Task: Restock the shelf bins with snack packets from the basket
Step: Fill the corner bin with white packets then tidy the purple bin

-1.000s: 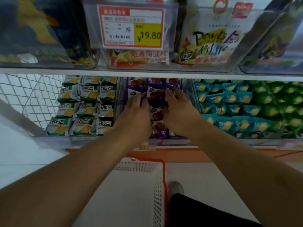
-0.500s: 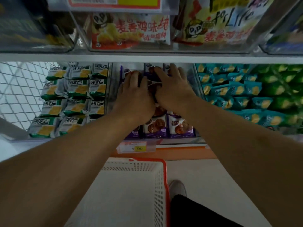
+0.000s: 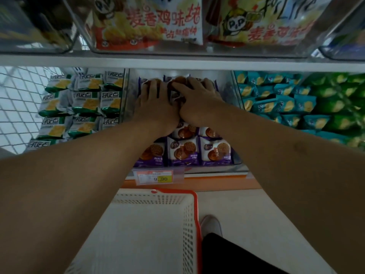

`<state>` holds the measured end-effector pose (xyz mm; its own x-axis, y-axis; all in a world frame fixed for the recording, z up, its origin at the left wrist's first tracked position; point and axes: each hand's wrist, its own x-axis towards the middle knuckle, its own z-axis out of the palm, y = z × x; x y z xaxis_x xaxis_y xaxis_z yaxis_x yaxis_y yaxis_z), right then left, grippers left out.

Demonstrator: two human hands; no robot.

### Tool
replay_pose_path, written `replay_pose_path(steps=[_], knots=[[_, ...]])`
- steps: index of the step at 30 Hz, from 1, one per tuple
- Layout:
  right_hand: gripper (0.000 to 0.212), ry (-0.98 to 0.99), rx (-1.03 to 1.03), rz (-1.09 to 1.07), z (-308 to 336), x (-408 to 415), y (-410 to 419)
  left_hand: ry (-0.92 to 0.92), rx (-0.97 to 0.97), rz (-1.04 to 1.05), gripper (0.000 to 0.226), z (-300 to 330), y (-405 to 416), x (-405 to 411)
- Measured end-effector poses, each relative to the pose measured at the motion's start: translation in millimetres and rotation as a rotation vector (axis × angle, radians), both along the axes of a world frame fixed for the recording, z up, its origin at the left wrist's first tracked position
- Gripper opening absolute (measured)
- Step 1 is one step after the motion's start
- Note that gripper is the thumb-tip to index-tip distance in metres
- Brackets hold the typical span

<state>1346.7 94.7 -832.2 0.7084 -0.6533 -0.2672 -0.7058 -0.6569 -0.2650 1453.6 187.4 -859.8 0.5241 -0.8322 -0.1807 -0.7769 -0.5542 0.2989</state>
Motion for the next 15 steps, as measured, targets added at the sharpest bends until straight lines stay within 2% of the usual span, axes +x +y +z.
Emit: replay_pose_path(steps=[2,5,8,12,15], knots=[[0.077,0.013,0.03,0.024,4.5,1.0,-2.2,-0.003,-0.045,-0.057,0.08,4.8,4.8,4.5],[0.08,-0.003,-0.031,0.015,22.9,-10.5,1.3,0.062,-0.084,-0.126,0.077,24.5,20.6,1.1],[0.072,-0.008,0.017,0.053,41.8,-29.6,17.5,0.097,-0.153,-0.254,0.075,41.8,43.2,-11.7],[0.083,0.121,0.086,0.17,26.9,-57.5,62.9,0.208,0.148,-0.205,0.082,34.7,73.6,-35.0],[0.087,0.164,0.032,0.156,9.0,-72.6,84.1,0.198,0.26,-0.146,0.078,24.3,83.8,-47.7]])
